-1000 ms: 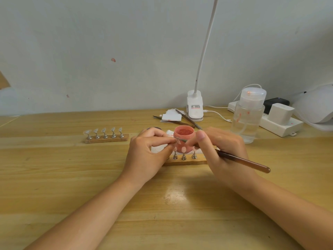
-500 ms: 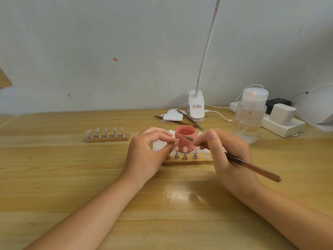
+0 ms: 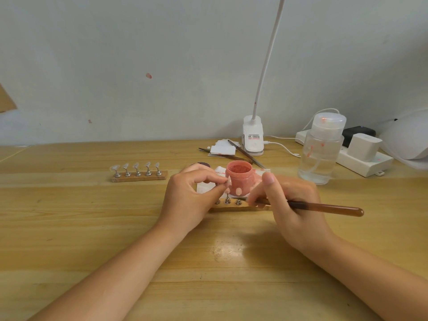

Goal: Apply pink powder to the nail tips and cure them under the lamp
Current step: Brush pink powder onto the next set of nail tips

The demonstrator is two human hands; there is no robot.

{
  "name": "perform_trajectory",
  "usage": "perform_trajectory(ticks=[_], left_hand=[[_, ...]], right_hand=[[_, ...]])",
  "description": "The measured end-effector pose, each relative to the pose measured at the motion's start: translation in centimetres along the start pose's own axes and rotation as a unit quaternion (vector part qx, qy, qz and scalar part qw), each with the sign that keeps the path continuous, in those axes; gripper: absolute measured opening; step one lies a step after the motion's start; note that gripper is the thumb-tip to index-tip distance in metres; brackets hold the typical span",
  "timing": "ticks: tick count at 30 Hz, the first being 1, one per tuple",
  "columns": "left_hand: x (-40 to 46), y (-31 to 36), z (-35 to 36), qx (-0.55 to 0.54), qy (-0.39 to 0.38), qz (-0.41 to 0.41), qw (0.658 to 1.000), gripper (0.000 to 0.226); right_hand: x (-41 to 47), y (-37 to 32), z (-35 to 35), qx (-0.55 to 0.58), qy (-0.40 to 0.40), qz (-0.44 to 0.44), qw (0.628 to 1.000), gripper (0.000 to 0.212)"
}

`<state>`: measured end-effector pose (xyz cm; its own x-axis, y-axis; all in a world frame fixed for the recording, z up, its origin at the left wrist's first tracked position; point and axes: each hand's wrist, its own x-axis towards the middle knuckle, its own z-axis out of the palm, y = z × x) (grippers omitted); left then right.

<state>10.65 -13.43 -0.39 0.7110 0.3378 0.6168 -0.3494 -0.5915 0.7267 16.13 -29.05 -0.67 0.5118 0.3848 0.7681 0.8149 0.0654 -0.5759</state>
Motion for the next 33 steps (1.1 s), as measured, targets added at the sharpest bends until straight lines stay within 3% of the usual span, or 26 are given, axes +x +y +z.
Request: perform_trajectory(ticks=[4,8,12,16,27,33], left_hand=[[0.02,0.11,-0.09,0.005,-0.003,0.002,1.000,0.026],[0.06,0.18,-0.03,0.003,-0.001,-0.004,1.000,0.025],[0.10,0.12,-0.12,0.006,-0.003,0.005,1.000,0.023],[0.11,0.09,-0.14,0.008,0.002,0.003,1.000,0.027],[0.11,-0.04,-0.11,0.009,0.006,0.008,1.000,0.028],[0.12,-0.04,-0.09,0.011,0.005,0.001,1.000,0.018]], right_hand=[[0.23,-0.01,0.07,-0.021,0.017,-0.018,0.999,0.042],[-0.05,-0.02,0.12,0.020,0.008,0.026,0.999,0.049],[0.37,-0.35,0.21,-0.020,0.012,0.001,1.000,0.037],[0.06,-0.20,0.13,0.029,0.012,0.053,0.998,0.042],[0.17,-0.49,0.25,0.041,0.031,0.054,0.997,0.042],[-0.06,-0.60,0.28,0.076,0.011,0.097,0.992,0.044]])
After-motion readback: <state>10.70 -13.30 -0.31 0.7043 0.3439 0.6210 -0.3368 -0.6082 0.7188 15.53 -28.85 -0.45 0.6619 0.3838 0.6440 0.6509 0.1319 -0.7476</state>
